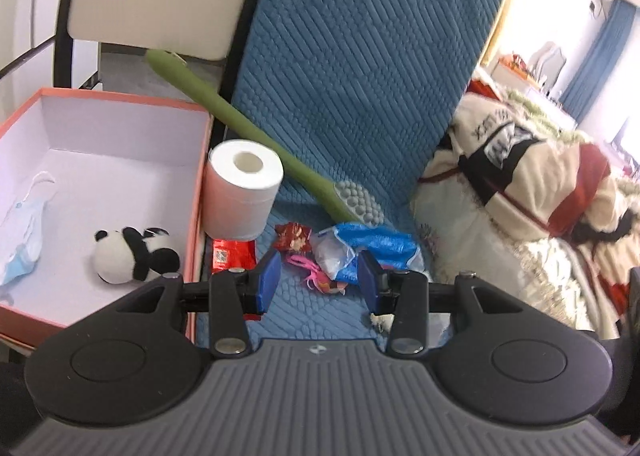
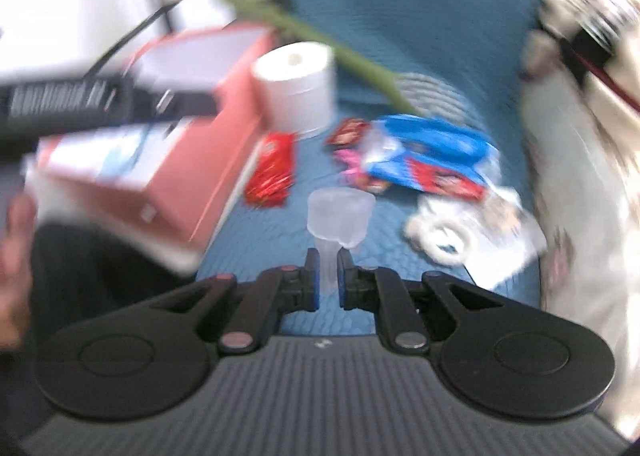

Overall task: Organize soft objects
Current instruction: 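Carry the translucent cup in the right tool back toward the chair, then close the left tool on the red foil packet while the right tool holds the cup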

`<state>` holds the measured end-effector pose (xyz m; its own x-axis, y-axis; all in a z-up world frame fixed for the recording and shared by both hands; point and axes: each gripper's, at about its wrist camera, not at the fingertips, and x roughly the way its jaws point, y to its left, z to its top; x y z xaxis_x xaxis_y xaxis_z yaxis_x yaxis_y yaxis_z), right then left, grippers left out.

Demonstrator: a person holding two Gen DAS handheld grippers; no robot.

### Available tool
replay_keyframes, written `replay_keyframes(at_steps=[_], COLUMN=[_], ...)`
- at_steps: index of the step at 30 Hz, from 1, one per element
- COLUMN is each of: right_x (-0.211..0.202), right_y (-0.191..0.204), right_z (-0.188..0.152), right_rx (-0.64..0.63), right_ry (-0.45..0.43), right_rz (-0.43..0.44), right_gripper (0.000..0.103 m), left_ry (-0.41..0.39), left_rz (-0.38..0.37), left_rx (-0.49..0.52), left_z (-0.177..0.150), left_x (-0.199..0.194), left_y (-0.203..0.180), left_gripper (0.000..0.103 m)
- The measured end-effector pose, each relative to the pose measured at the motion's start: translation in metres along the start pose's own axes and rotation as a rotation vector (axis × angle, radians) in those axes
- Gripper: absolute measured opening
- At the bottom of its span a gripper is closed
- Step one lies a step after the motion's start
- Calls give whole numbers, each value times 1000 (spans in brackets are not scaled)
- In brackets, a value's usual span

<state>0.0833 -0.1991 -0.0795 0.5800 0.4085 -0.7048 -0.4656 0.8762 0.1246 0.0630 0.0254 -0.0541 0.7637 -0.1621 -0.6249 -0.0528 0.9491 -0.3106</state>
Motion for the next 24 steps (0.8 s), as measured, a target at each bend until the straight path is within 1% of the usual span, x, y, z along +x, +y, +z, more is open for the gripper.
replay_keyframes(at_steps=[1,3,5,8,10,13,14,17,21,24], right_x=[1,3,7,12,22,36,38,43,55,55], right_y=[-10,-25,-39,-56,-67,-79,-81,-81,-80,-77], right_z=[-4,-9,-15,-25,-31,-35,-35,-31,-30,-29], right_rx=[62,135,181,228,259,326,335,321,315,293], right_ry=[-21,-64,-119,-187,-213,-214,-223,-245,-221,-222], right_rz=[-14,-37,-52,-83,-95,-73,-61,-33,-11,-5], right_gripper=[12,12,12,12,12,12,12,12,12,12], left_ry=[8,16,20,20,20,34,32,43,71,73], left_rz=[11,25,42,99,138,223,238,290,346,396], left_rx=[14,36,59,121,152,189,199,254,305,362], left_z=[-3,-10,-16,-27,-35,-44,-47,-55,-66,-75], left_x=[6,19,31,55,70,91,95,115,141,155], left_y=[-4,-10,-14,-21,-24,-25,-24,-23,-22,-22], left_gripper=[48,48,48,48,48,49,49,49,49,49])
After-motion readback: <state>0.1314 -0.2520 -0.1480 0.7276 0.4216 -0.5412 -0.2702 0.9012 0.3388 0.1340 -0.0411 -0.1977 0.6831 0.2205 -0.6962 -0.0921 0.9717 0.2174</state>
